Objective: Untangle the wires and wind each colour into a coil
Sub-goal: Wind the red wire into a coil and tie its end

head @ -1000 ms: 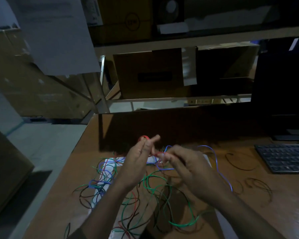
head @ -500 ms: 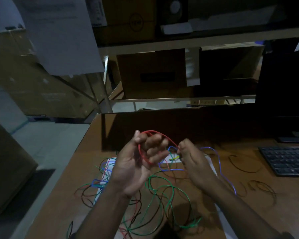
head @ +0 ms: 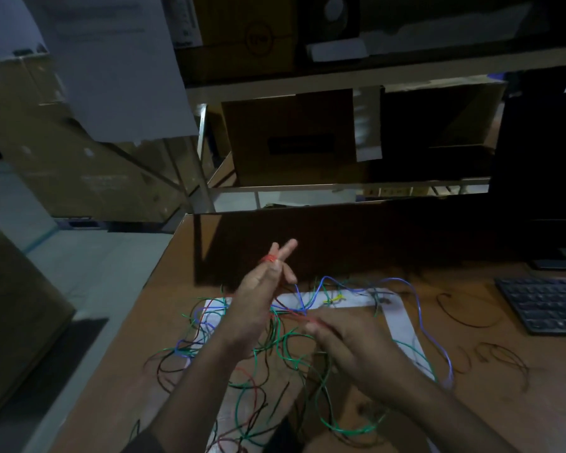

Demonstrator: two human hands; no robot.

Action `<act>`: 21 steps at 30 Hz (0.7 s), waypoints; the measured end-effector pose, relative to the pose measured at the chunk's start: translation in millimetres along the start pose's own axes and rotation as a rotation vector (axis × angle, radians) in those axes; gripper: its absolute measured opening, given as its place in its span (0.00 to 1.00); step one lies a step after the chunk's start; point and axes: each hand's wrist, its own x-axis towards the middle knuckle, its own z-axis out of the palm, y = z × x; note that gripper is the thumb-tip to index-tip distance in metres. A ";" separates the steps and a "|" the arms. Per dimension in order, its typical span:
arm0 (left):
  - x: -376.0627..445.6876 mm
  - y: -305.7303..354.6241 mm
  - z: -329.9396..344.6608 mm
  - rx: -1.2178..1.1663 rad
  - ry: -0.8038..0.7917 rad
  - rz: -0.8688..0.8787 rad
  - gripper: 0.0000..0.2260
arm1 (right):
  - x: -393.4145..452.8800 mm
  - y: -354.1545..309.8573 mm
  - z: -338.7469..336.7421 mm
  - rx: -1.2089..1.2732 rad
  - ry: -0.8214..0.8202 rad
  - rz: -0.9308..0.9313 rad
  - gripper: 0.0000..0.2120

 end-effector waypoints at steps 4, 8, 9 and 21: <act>-9.7 -8.1 14.8 0.188 -0.098 -0.045 0.17 | 19.9 -8.9 -19.2 0.129 0.268 -0.007 0.12; -18.4 7.5 27.6 0.035 -0.115 -0.073 0.19 | 36.4 -3.5 -29.6 0.169 0.418 0.022 0.08; -21.2 10.2 28.5 -0.049 -0.148 -0.087 0.19 | 39.8 0.0 -29.9 0.195 0.414 0.034 0.09; -11.7 55.1 6.2 -0.887 -0.197 0.023 0.18 | 25.5 31.0 14.7 0.542 0.178 0.251 0.21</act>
